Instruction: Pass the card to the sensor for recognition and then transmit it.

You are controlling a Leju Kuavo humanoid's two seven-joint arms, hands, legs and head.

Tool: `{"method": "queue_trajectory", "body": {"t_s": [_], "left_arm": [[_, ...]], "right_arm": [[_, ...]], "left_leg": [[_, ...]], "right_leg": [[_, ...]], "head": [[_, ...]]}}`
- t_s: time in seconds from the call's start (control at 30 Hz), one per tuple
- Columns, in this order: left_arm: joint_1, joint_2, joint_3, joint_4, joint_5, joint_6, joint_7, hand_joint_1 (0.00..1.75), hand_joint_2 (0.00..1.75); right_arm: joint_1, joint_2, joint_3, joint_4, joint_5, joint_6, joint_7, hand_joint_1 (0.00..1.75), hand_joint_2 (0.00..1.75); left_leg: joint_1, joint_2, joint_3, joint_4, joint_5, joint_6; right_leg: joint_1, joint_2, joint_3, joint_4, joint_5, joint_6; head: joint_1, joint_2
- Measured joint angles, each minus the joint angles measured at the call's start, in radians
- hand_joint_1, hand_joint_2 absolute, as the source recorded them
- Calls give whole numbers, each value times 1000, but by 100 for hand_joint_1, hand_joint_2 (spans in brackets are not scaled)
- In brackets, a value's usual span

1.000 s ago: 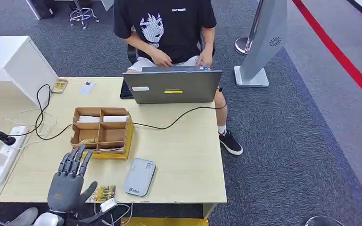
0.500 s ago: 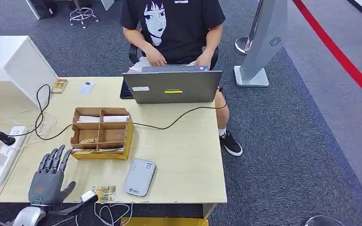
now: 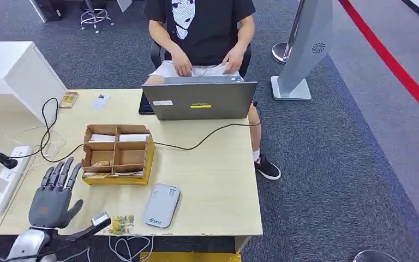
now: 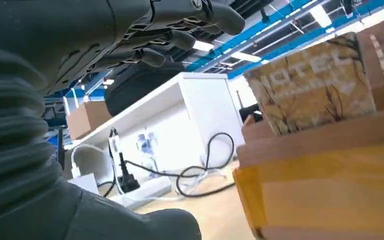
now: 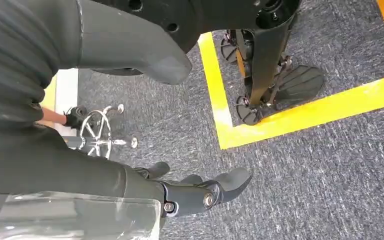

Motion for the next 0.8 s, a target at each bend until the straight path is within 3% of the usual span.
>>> {"method": "queue_trajectory", "body": {"t_s": [0.8], "left_arm": [[-23, 18, -63, -7, -2, -3, 38, 0, 175]], "right_arm": [[-2, 0, -14, 0, 8, 5, 0, 0, 175]], "left_leg": [[0, 0, 0, 0, 0, 0]], "right_leg": [[0, 0, 0, 0, 0, 0]], "head": [[0, 0]]}}
